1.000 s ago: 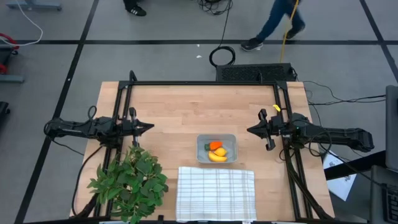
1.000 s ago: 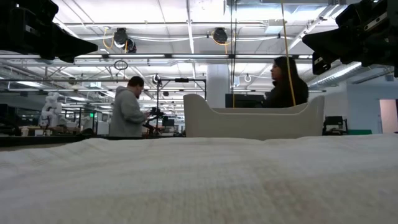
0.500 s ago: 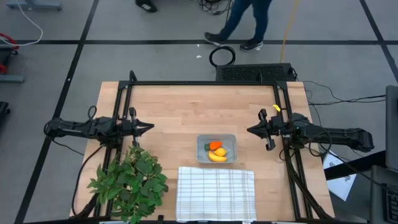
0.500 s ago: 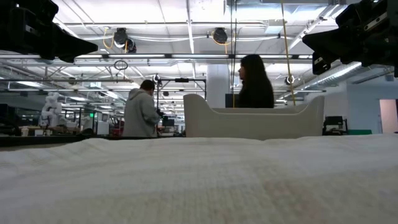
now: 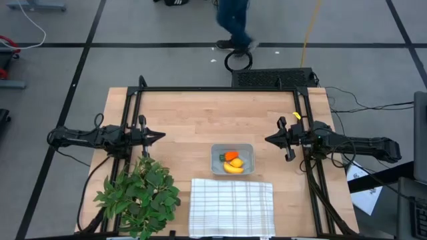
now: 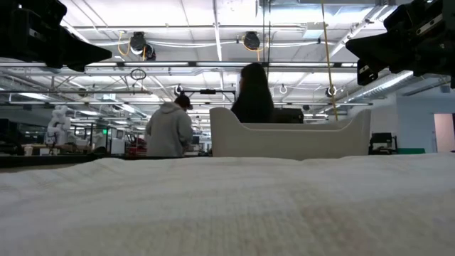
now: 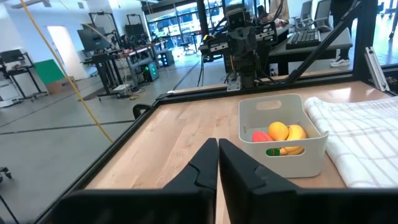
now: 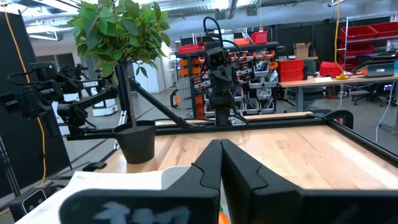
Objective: Pick and placing Produce into tupperware
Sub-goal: Return to Home Position
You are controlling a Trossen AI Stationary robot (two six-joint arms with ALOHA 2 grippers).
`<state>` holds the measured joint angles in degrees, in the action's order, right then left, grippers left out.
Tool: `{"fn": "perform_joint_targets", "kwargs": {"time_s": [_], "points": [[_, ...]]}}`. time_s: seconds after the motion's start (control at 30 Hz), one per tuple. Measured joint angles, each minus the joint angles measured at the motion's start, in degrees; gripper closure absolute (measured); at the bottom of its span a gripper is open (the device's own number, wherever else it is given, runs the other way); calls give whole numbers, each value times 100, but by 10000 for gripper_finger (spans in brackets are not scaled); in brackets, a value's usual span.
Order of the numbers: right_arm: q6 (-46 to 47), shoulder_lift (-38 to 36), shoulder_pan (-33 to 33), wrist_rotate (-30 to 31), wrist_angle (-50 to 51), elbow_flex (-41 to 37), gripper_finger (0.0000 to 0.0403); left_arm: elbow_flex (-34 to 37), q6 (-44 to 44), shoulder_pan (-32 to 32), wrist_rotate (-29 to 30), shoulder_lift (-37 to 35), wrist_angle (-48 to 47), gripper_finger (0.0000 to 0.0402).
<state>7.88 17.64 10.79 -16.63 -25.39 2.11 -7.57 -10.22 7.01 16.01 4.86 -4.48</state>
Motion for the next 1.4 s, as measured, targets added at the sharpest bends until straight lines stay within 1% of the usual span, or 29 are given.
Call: {"fn": "perform_joint_targets", "kwargs": {"time_s": [0.2, 0.6, 0.83, 0.97, 1.3, 1.4], "points": [[0, 0, 2, 0, 0, 0, 403, 0, 0, 0, 0, 0, -1, 374], [0, 0, 1, 0, -1, 0, 403, 0, 2, 0, -1, 0, 0, 400], [0, 0, -1, -1, -1, 0, 403, 0, 1, 0, -2, 1, -1, 379], [0, -1, -1, -1, 0, 0, 403, 0, 1, 0, -2, 0, 0, 374], [0, 0, 1, -1, 0, 0, 403, 0, 0, 0, -2, 2, -1, 398], [0, 1, 2, -1, 0, 0, 403, 0, 0, 0, -2, 0, 1, 398]]}}
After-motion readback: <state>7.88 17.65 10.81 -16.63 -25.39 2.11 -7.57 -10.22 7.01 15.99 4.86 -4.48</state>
